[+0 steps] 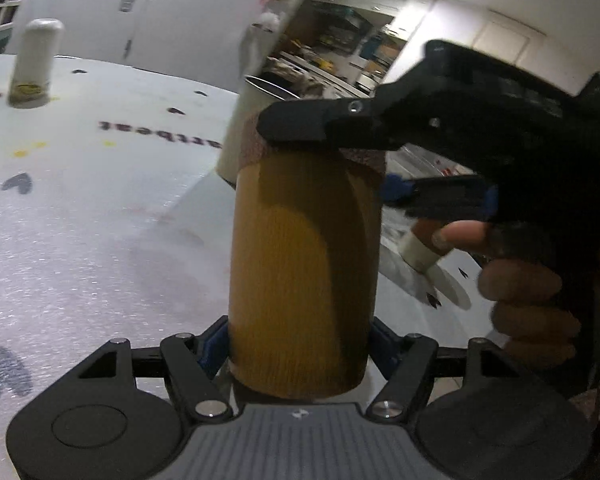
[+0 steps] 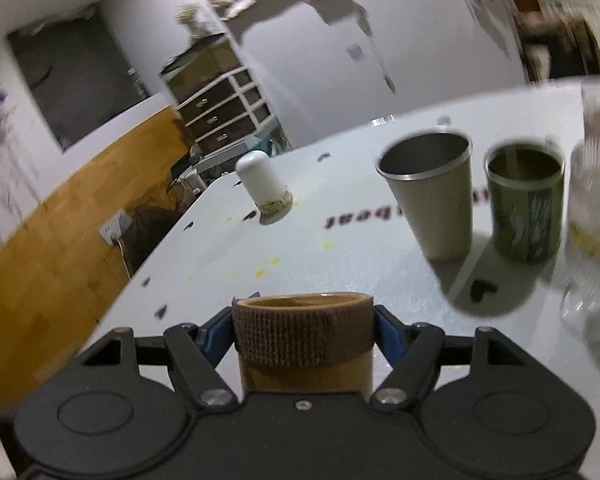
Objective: Flip cup upright
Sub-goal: 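Grasp the cup's brown rim with the right tool while the left tool holds the body, then open the left tool and withdraw while the right tool carries the cup upright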
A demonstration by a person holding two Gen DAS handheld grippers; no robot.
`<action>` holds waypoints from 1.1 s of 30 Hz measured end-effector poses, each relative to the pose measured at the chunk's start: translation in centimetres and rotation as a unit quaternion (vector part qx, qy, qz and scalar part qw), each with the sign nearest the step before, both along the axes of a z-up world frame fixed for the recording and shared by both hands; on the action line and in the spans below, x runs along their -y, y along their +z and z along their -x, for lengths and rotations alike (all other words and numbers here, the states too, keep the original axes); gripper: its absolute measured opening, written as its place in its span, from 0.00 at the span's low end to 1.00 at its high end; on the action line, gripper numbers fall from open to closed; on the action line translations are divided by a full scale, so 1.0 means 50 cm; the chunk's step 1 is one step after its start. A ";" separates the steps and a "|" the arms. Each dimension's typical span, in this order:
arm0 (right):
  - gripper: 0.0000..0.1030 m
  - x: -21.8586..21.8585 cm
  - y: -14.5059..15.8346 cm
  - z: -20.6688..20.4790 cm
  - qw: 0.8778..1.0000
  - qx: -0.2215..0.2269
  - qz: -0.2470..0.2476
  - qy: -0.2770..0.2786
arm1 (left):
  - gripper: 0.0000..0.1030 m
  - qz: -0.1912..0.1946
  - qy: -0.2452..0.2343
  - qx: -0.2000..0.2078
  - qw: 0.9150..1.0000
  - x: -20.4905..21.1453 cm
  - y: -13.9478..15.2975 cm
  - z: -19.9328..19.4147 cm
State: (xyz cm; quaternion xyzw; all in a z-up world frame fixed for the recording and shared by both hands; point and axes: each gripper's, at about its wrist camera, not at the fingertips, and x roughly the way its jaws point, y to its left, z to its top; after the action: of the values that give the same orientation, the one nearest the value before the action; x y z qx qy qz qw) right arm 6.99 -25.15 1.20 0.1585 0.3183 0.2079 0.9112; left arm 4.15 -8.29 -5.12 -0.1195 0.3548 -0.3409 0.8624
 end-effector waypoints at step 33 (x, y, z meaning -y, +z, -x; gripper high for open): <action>0.71 0.040 -0.018 -0.043 0.947 0.182 0.226 -0.141 | 0.97 -0.079 0.056 0.115 0.989 0.000 -0.006 0.039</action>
State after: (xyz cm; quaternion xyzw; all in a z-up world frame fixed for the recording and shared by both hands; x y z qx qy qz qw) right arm 9.15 -27.17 0.29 -0.0488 0.1603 0.0252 0.9855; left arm 2.17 -8.31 -5.41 -0.0307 0.2717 -0.2740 0.9220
